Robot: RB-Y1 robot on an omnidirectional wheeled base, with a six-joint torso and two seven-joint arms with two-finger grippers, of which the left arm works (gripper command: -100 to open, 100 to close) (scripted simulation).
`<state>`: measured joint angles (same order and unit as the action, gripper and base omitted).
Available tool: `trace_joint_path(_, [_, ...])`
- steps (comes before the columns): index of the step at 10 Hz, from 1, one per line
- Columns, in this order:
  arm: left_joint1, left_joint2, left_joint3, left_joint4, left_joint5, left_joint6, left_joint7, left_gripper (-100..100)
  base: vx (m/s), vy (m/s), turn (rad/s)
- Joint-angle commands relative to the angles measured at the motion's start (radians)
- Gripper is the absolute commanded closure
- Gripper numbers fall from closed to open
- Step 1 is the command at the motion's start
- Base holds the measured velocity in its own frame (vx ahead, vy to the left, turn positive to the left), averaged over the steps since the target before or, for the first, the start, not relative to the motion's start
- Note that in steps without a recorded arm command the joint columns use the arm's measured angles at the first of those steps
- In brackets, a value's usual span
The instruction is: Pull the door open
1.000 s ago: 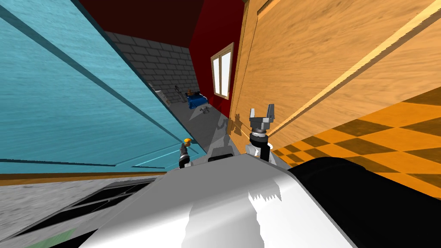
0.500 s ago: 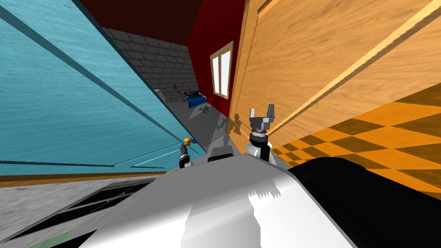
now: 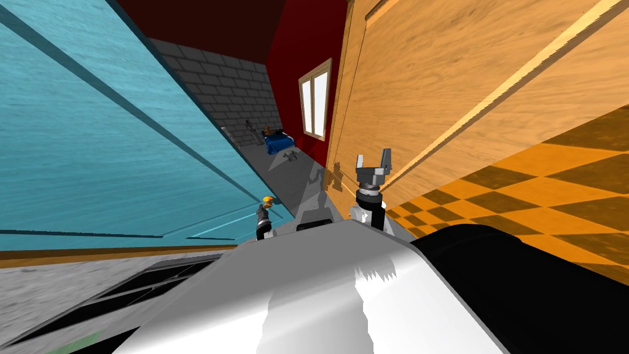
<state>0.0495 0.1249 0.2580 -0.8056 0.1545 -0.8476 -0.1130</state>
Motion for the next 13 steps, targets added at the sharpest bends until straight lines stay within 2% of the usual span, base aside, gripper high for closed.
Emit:
trace_joint_path(1, [-0.015, -0.027, -0.028, -0.003, -0.007, -0.002, 0.005, 100, -0.023, -0.001, 0.009])
trace_joint_path(2, [-0.015, -0.027, -0.028, -0.003, -0.007, -0.002, 0.005, 100, 0.0, 0.0, 0.0])
trace_joint_path(3, [-0.02, -0.028, -0.038, 0.001, 0.013, -0.003, 0.047, 100, -0.04, 0.009, -0.042])
trace_joint_path(7, [-0.02, -0.028, -0.038, 0.001, 0.013, -0.003, 0.047, 100, -0.013, 0.007, -0.005])
trace_joint_path(8, [-0.026, -0.029, -0.047, 0.006, 0.033, -0.004, 0.088, 100, -0.029, 0.023, -0.047])
trace_joint_path(11, [-0.026, -0.029, -0.047, 0.006, 0.033, -0.004, 0.088, 100, -0.025, 0.006, -0.026])
trace_joint_path(12, [-0.032, -0.03, -0.057, 0.01, 0.053, -0.005, 0.129, 100, -0.035, 0.01, -0.03])
trace_joint_path(13, [-0.032, -0.03, -0.057, 0.01, 0.053, -0.005, 0.129, 100, -0.039, 0.019, -0.023])
